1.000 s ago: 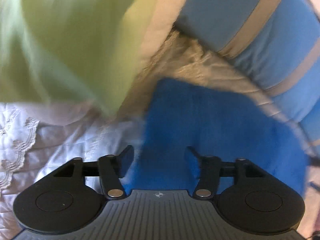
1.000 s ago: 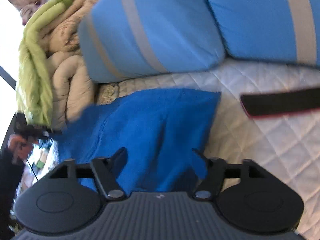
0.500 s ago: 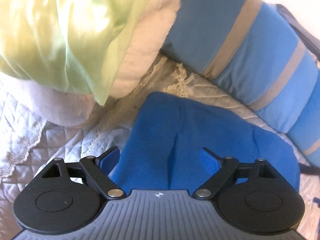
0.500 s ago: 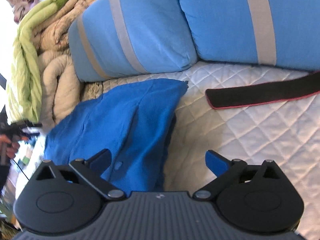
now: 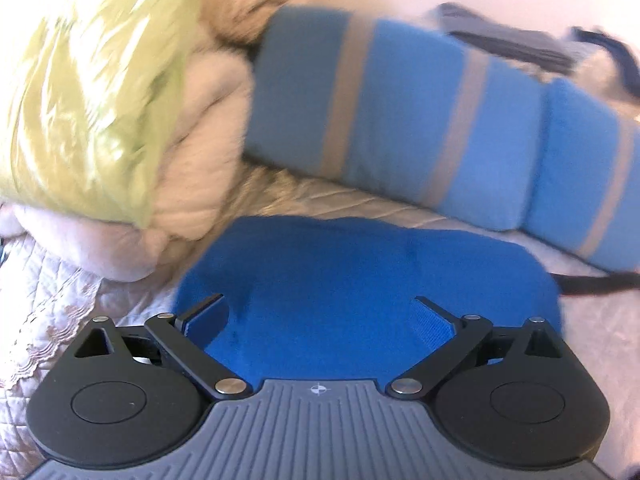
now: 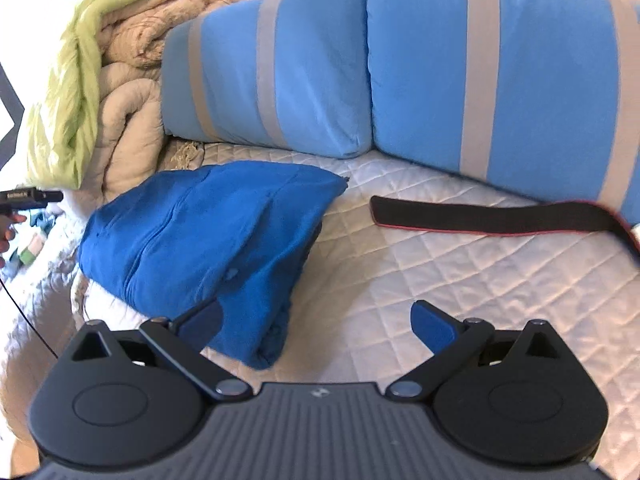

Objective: Fold clothes

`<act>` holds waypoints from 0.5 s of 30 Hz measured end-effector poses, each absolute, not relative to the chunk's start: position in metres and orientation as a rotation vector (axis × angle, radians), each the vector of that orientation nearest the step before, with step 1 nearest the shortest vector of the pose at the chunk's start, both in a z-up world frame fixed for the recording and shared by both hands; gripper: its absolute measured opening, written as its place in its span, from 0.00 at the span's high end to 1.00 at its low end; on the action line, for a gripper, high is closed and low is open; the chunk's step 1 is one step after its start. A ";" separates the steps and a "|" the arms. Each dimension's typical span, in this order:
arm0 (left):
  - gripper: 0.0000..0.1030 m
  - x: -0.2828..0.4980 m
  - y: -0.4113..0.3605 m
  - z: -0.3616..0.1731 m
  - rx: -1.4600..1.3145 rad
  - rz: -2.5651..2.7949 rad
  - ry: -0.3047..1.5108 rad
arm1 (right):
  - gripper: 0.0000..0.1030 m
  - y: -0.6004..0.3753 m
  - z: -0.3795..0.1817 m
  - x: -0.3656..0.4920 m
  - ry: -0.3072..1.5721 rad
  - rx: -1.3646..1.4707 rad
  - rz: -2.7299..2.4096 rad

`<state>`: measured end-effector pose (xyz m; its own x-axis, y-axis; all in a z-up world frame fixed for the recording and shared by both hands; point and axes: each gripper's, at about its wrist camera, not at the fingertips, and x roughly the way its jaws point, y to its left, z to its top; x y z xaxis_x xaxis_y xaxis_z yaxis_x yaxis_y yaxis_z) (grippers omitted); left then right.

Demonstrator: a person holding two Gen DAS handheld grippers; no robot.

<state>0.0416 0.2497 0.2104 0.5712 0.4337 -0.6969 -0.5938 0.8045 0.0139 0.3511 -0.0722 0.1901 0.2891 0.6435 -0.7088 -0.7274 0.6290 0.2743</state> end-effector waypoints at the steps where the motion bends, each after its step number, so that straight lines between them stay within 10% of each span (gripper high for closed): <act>1: 0.04 0.043 0.232 0.210 -0.210 0.601 0.735 | 0.00 -0.078 0.195 0.342 0.864 -0.122 0.926; 15: 0.04 0.103 0.018 0.060 -0.185 0.396 0.794 | 0.00 -0.095 0.113 0.239 0.714 -0.240 0.630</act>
